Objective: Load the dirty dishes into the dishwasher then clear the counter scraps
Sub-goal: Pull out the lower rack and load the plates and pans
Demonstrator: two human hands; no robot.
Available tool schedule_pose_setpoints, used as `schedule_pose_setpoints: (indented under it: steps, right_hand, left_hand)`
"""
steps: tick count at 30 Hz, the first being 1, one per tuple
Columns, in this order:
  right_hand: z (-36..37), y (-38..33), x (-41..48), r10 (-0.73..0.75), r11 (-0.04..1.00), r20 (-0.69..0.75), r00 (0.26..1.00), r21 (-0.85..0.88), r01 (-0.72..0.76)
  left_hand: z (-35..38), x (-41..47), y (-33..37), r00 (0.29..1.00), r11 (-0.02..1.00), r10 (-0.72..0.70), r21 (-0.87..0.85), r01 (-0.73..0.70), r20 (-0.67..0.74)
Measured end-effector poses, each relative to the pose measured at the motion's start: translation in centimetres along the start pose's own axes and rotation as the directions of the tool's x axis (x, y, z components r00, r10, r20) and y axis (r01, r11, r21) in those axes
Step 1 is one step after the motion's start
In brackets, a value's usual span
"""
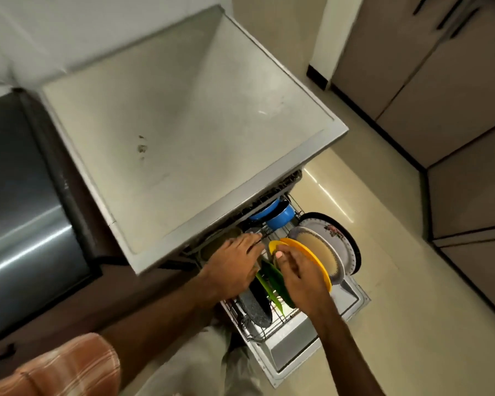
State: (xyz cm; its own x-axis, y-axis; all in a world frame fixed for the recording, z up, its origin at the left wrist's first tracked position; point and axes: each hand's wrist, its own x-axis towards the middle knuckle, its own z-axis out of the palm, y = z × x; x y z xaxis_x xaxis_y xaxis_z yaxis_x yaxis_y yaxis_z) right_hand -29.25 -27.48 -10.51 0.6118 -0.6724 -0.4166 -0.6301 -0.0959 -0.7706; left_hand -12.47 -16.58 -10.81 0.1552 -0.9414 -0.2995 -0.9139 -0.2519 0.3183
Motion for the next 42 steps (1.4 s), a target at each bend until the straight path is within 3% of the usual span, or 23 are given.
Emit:
schedule_pose_setpoints:
  steps: [6,10,14,22,30,37,42]
  right_hand:
    - [0.4,-8.4,-2.0,-0.183,0.979,0.049,0.982,0.096,0.178]
    - [3.8,-13.0,-2.9,-0.317,0.947,0.148,0.937,0.104,0.304]
    - [8.5,-17.3,-4.1,-0.420,0.907,0.259,0.870,0.079,0.414]
    - [20.3,-25.3,-9.3,-0.531,0.821,0.449,0.718,0.061,0.568]
    - [35.8,-31.5,-16.5,-0.543,0.791,0.566,0.620,0.098,0.604]
    - [45.4,-33.3,-19.8,-0.476,0.793,0.679,0.558,0.057,0.607]
    - [51.5,-35.6,-20.3,-0.419,0.700,0.782,0.461,-0.045,0.712]
  left_hand:
    - [-5.9,-8.9,-1.3,0.969,0.988,-0.151,0.008,0.156,-0.197]
    - [-8.3,-15.4,-3.8,0.901,0.941,-0.338,-0.093,0.325,-0.273]
    - [-9.2,-22.6,-6.6,0.784,0.848,-0.530,-0.189,0.496,-0.322]
    - [-7.6,-39.0,-11.6,0.554,0.660,-0.751,-0.401,0.635,-0.358]
    - [-3.8,-55.6,-19.0,0.329,0.496,-0.864,-0.528,0.690,-0.381]
    - [-2.3,-62.9,-22.7,0.249,0.381,-0.925,-0.699,0.605,-0.289]
    - [-2.1,-65.4,-28.2,0.169,0.284,-0.959,-0.815,0.505,-0.230]
